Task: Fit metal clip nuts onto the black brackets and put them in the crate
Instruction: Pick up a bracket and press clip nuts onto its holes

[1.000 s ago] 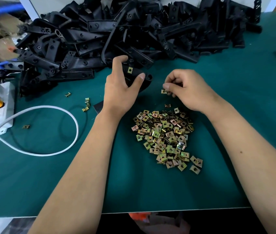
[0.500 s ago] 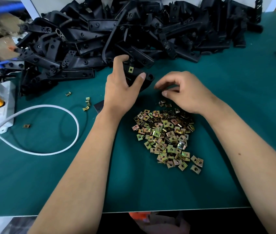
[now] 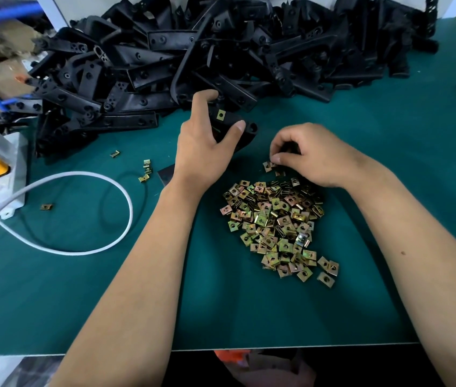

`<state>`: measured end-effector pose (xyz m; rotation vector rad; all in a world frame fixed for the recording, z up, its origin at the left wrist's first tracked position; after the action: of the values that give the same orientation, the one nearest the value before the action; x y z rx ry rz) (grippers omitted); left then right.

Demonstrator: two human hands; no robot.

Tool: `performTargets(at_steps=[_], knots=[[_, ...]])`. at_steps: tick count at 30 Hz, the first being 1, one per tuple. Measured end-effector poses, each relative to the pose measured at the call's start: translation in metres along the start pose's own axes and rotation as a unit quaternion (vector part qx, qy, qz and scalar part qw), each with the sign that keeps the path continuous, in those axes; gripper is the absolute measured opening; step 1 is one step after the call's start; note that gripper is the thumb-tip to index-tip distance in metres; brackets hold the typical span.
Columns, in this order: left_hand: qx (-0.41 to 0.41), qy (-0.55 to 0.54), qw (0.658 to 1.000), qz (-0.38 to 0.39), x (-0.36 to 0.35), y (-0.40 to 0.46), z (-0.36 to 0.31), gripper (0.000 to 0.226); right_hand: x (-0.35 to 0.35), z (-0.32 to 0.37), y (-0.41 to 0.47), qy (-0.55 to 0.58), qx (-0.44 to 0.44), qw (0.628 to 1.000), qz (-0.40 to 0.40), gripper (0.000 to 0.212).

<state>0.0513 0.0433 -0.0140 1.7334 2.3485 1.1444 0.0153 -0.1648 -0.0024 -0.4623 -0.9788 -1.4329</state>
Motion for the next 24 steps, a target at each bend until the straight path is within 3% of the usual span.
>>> performTargets(at_steps=[4, 9, 15, 24], knots=[[0.001, 0.001, 1.0, -0.001, 0.0, 0.0, -0.001, 0.053, 0.001, 0.0, 0.0, 0.009, -0.003, 1.0, -0.025, 0.011], [-0.002, 0.001, 1.0, 0.002, 0.001, -0.001, -0.002, 0.053, -0.003, 0.001, 0.001, -0.051, 0.005, 0.998, 0.02, 0.01], [-0.007, -0.003, 1.0, 0.008, 0.001, -0.002, -0.004, 0.053, -0.002, 0.0, 0.0, -0.045, -0.002, 0.998, -0.033, 0.014], [-0.045, -0.04, 0.995, 0.082, 0.002, -0.004, -0.012, 0.067, -0.004, -0.004, 0.002, 0.189, -0.094, 0.967, -0.146, 0.008]])
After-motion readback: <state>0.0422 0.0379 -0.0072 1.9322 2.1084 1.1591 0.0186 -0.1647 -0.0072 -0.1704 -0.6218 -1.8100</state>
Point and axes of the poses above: each hand's wrist, its own y-axis towards the middle knuckle, its own x-axis out of the back of the hand, z = x × y, the point moved 2 cm from there along y, towards the middle knuckle, and after that the axes turned 12 degrees about -z, right-handed, at the moved point
